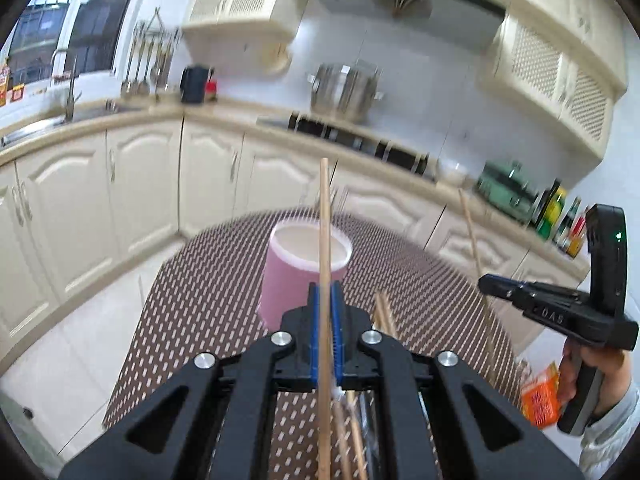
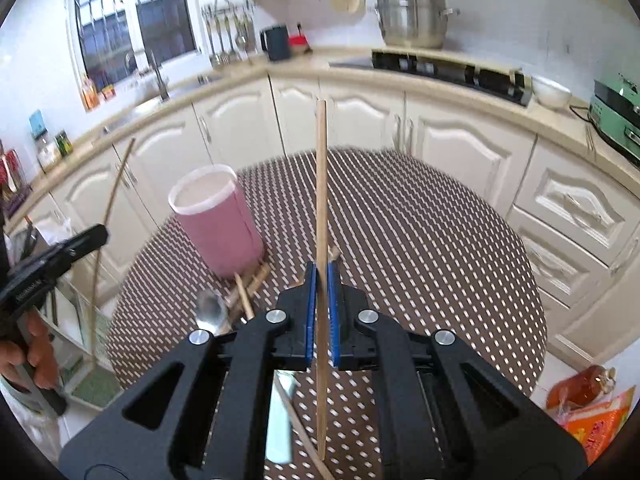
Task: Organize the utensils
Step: 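Lift the chopstick with the right gripper and lower it into the pink cup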
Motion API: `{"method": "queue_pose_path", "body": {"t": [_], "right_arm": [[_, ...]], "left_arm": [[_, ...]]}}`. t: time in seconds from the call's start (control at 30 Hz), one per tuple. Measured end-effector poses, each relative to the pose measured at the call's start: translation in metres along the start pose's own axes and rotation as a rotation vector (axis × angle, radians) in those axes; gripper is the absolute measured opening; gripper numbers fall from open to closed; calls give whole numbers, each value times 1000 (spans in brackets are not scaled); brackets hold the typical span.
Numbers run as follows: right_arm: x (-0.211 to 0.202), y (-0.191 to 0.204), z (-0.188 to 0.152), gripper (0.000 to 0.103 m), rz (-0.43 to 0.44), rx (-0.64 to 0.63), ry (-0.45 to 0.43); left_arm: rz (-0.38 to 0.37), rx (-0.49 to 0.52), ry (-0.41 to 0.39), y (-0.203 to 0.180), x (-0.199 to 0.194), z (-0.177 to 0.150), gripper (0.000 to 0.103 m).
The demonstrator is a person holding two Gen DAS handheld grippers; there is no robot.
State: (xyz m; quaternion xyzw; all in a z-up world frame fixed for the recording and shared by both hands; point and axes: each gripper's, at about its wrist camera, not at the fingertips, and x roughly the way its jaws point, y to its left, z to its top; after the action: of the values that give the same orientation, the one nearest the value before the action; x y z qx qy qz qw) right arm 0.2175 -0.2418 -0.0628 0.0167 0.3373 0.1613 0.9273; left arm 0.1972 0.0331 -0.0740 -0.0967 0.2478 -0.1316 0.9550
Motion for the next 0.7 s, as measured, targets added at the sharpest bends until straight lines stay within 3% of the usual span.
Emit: {"method": "queue_pose_path", "body": {"t": [0.13,0.3,0.47,0.7], "right_arm": [[-5,12,19,6,58,22,-73],[4,36,45,6,137,24,-115],[14,52,73,6,200,42,-211],[39,69,100,6,235,75,-347]], "left_arm": [[-9,6,-105,-11,6,17,6],[-20,-17,-182,-20,19,37,6],[-23,-7,-277,-23,30,63,6],[-26,-26,-391,-13,50,86,6]]}}
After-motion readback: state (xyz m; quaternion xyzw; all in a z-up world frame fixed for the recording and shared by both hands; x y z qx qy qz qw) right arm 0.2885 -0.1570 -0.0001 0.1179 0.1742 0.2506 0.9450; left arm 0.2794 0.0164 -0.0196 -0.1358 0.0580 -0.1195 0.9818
